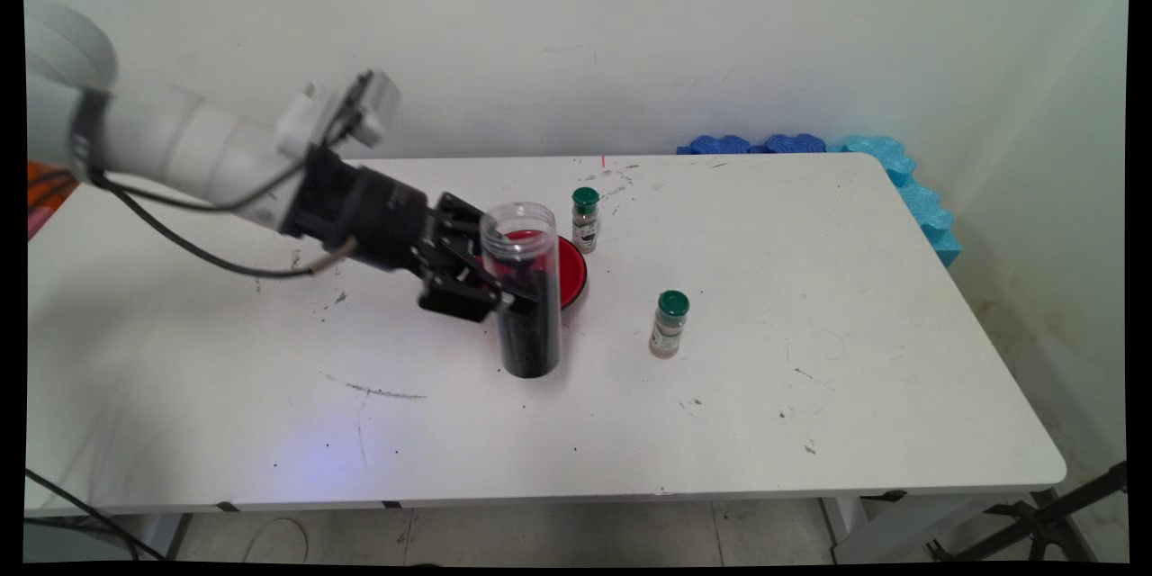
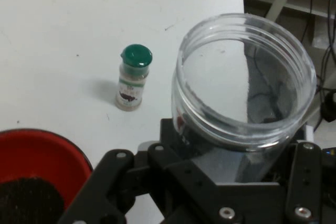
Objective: Pour the black seasoning powder in the red bowl
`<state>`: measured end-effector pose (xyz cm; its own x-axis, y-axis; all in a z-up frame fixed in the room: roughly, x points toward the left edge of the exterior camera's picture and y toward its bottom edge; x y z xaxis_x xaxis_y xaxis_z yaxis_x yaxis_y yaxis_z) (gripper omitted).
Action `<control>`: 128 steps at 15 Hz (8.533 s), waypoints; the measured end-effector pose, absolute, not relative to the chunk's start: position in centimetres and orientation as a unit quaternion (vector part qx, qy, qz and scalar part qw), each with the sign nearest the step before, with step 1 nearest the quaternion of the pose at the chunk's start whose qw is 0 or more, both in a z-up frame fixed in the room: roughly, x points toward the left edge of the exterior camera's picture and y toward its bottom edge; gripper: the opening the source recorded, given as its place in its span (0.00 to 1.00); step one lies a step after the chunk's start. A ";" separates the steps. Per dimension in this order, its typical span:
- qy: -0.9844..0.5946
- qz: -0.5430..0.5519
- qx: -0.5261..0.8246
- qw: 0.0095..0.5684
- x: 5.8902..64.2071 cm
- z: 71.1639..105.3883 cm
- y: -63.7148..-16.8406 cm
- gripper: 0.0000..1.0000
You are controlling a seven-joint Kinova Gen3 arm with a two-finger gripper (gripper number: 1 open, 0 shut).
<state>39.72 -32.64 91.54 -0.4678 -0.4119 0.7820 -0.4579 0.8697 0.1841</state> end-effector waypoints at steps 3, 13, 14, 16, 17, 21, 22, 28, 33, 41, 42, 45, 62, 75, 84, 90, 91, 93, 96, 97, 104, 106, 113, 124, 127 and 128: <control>-0.851 0.012 0.281 0.444 40.8 93.7 -32.4 0.00; -0.810 -0.041 0.390 0.435 42.5 97.7 -33.8 0.00; -0.808 -0.042 0.396 0.435 42.4 97.9 -34.1 0.00; -0.802 -0.045 0.411 0.432 42.4 98.0 -34.7 0.00; -0.798 -0.048 0.422 0.429 42.4 97.9 -35.0 0.00; -0.769 -0.071 0.482 0.414 42.3 97.0 -35.9 0.00; -0.761 -0.077 0.496 0.411 42.2 96.7 -36.1 0.00; -0.705 -0.126 0.575 0.395 41.7 94.9 -36.9 0.00; -0.632 -0.185 0.647 0.385 41.2 93.4 -37.5 0.00; -0.496 -0.273 0.739 0.366 40.3 92.2 -37.9 0.00; -0.478 -0.283 0.748 0.362 40.2 92.0 -37.9 0.00; -0.435 -0.309 0.768 0.355 39.9 91.6 -38.1 0.00; -0.204 -0.410 0.833 0.310 39.8 87.7 -40.4 0.00; -0.110 -0.457 0.834 0.288 40.2 85.7 -40.9 0.00; -0.064 -0.479 0.830 0.279 41.3 84.7 -40.8 0.00; -0.052 -0.488 0.826 0.277 41.4 84.3 -40.8 0.00; -0.052 -0.489 0.826 0.277 41.4 84.2 -40.8 0.00; -0.054 -0.489 0.825 0.278 41.4 84.1 -40.8 0.00; -0.069 -0.484 0.825 0.283 41.4 83.9 -40.9 0.00; -0.076 -0.481 0.825 0.286 41.4 83.9 -40.9 0.00; -0.155 -0.447 0.822 0.318 41.3 84.0 -41.3 0.00; -0.184 -0.434 0.818 0.330 41.3 84.1 -41.4 0.00; -0.299 -0.376 0.786 0.388 41.0 85.2 -42.2 0.00; -0.485 -0.251 0.693 0.470 41.1 88.5 -42.8 0.00; -0.525 -0.222 0.663 0.485 41.0 89.5 -42.6 0.00; -0.547 -0.207 0.646 0.491 40.9 90.0 -42.5 0.00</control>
<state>40.95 -42.47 90.01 0.3170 -0.9094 0.2692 -0.5034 0.0793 0.8604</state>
